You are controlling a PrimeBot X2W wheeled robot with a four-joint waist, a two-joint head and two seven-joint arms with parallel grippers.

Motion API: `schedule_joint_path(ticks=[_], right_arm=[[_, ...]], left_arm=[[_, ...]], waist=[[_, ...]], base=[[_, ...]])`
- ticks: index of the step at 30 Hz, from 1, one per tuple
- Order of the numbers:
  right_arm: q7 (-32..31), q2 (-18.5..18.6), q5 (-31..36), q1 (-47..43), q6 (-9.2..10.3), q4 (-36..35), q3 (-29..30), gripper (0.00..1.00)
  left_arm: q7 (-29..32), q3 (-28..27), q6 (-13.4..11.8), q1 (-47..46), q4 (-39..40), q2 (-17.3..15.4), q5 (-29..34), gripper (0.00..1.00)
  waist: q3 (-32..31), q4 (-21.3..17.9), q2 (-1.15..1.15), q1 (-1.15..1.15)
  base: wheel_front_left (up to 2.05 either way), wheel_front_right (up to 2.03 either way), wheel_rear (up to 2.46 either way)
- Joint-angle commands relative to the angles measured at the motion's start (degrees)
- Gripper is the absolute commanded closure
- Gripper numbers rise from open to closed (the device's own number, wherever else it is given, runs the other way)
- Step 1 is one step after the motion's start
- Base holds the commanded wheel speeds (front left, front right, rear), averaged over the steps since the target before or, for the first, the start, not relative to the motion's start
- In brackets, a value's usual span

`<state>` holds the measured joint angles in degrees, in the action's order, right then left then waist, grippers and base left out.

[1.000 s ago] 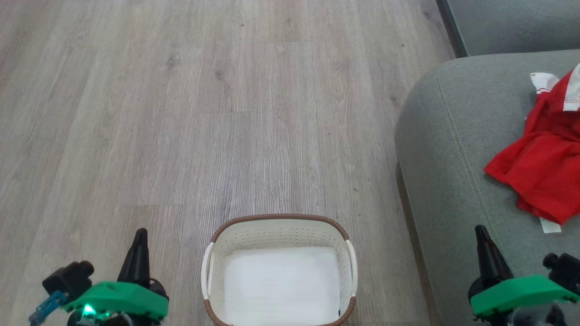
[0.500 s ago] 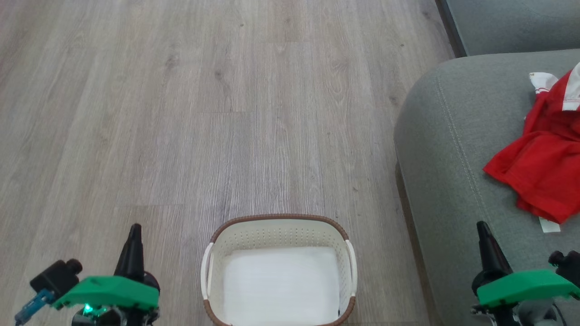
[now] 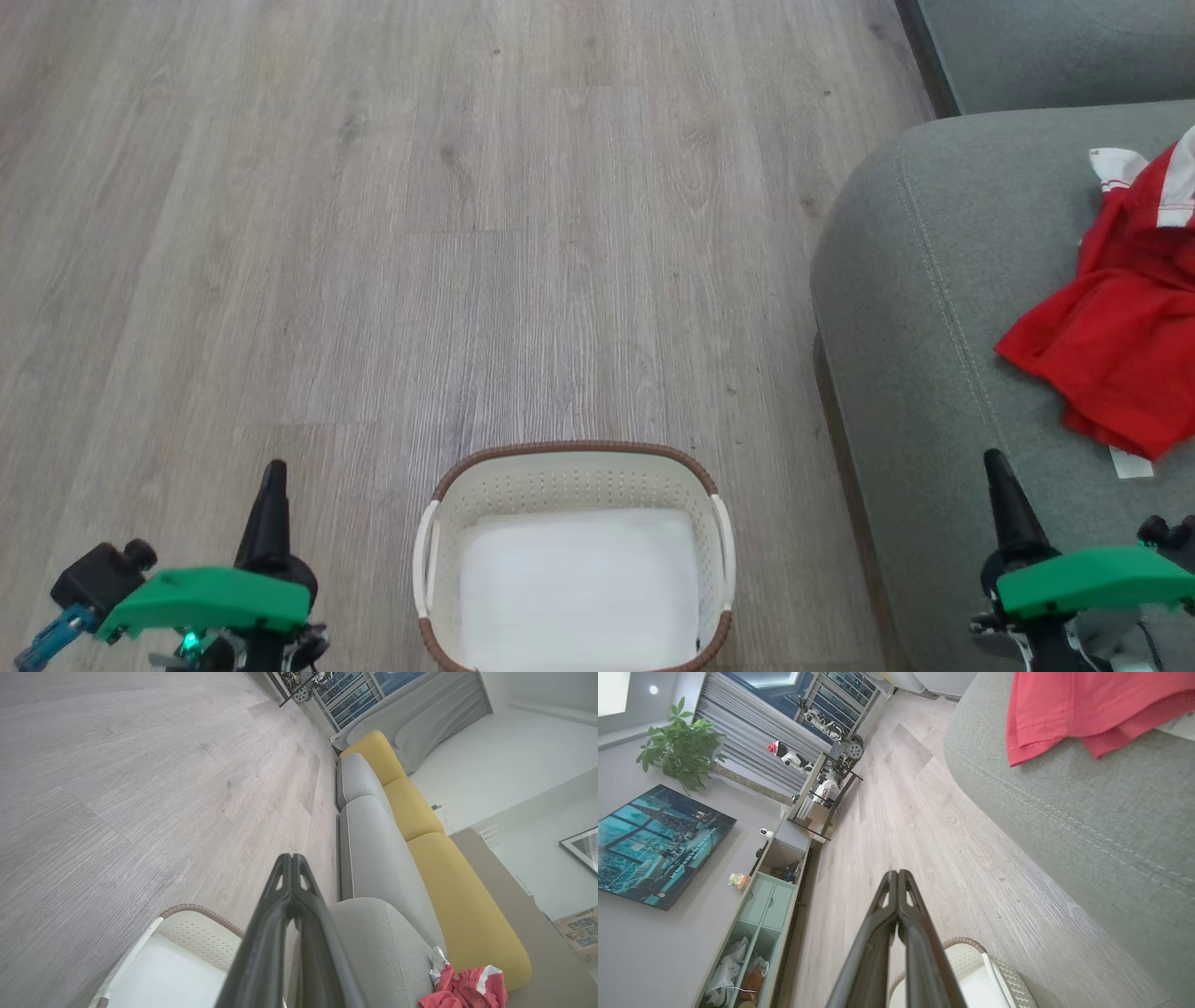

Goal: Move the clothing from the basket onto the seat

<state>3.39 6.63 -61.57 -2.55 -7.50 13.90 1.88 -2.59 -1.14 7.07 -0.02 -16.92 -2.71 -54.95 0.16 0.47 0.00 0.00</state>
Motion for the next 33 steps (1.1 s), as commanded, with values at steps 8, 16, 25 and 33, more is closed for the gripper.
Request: schedule_joint_path(ticks=[8,16,25,33], right_arm=[[-1.61,-0.41,-5.50,4.26,0.00,-1.34,0.46,1.00],[-2.78,-0.83,-9.47,4.94,0.00,-1.12,0.98,1.00],[-4.30,-1.38,-14.54,5.81,0.00,-0.84,1.65,1.00],[-5.65,-1.87,-19.06,6.58,0.01,-0.59,2.26,1.00]], left_arm=[[1.60,-2.36,0.26,-3.87,2.18,-0.15,-6.51,1.00],[2.75,-2.83,0.29,-4.23,2.28,-0.15,-11.24,1.00],[4.23,-3.43,0.32,-4.68,2.42,-0.16,-17.29,1.00],[5.55,-3.96,0.34,-5.09,2.53,-0.16,-22.69,1.00]], waist=[[0.00,-0.07,0.00,0.00],[0.01,-0.13,0.00,0.00],[0.01,-0.21,0.00,0.00],[0.01,-0.28,0.00,0.00]], base=[[0.00,0.00,0.00],[0.00,0.00,0.00],[0.00,0.00,0.00],[0.00,0.00,0.00]])
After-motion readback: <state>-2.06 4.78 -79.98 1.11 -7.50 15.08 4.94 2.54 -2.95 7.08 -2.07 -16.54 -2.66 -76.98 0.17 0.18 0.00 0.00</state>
